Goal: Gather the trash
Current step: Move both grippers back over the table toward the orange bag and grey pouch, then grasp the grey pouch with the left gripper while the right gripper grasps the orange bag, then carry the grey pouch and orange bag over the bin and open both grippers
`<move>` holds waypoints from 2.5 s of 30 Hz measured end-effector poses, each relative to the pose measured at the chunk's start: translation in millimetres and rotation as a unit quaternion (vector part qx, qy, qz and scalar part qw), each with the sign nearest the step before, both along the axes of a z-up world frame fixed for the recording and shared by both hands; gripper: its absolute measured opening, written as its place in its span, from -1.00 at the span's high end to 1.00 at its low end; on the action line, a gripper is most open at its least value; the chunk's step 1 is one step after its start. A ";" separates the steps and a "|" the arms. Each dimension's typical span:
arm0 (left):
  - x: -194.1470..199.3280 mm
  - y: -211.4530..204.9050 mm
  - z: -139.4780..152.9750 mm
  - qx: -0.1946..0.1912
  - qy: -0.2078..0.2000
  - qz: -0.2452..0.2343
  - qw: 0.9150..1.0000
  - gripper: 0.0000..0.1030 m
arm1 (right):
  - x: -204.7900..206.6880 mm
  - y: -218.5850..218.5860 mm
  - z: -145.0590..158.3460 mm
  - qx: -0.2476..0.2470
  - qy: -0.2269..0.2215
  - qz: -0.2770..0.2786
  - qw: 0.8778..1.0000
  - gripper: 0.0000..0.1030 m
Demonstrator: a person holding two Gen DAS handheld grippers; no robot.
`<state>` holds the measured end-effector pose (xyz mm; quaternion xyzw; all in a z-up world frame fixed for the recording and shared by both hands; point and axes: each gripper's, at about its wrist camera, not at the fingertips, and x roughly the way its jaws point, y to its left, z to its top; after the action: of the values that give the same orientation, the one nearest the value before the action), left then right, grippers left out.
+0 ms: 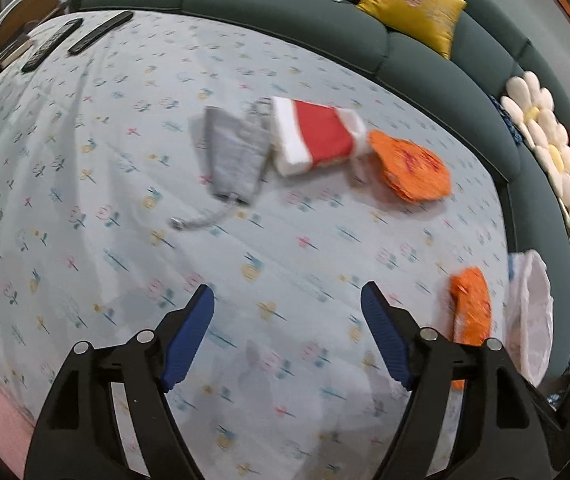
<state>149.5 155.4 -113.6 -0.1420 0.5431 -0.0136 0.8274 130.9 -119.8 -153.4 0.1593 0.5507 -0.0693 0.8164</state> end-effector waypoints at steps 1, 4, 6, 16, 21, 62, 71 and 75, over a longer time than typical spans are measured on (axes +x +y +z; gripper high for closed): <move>3.7 4.4 -1.6 0.000 0.001 0.003 1.000 -0.40 | 3.3 0.4 -3.1 0.000 0.003 -0.001 1.000 -0.27; 21.9 22.8 -6.6 0.001 0.003 0.015 1.000 -0.40 | 12.3 2.3 -11.1 0.002 0.012 -0.006 1.000 -0.27; 32.6 31.7 -9.3 0.004 0.004 0.019 1.000 -0.40 | 17.5 4.6 -15.6 0.003 0.016 -0.006 1.000 -0.27; 94.3 59.5 -34.7 -0.003 0.019 0.007 1.000 -0.38 | 54.6 40.9 -20.2 0.016 0.018 0.010 1.000 0.45; 107.7 60.4 -47.4 -0.015 0.021 -0.016 1.000 -0.12 | 68.3 63.5 -21.6 0.024 0.018 0.032 0.999 0.49; -28.0 -118.5 68.1 -0.027 -0.092 -0.198 0.975 0.92 | -29.6 -8.4 81.0 0.059 -0.117 -0.023 0.991 0.64; -46.3 -176.9 92.0 -0.020 -0.119 -0.250 0.961 0.91 | -60.1 -62.2 98.1 0.059 -0.150 -0.070 0.984 0.64; -52.7 -206.0 97.9 -0.020 -0.125 -0.272 0.954 0.91 | -72.7 -87.0 100.3 0.057 -0.158 -0.089 0.982 0.64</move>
<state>96.7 -50.6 -15.6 -0.0025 0.4531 -0.2670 0.8505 58.2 -206.8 -53.1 0.2628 0.4016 -0.0847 0.8732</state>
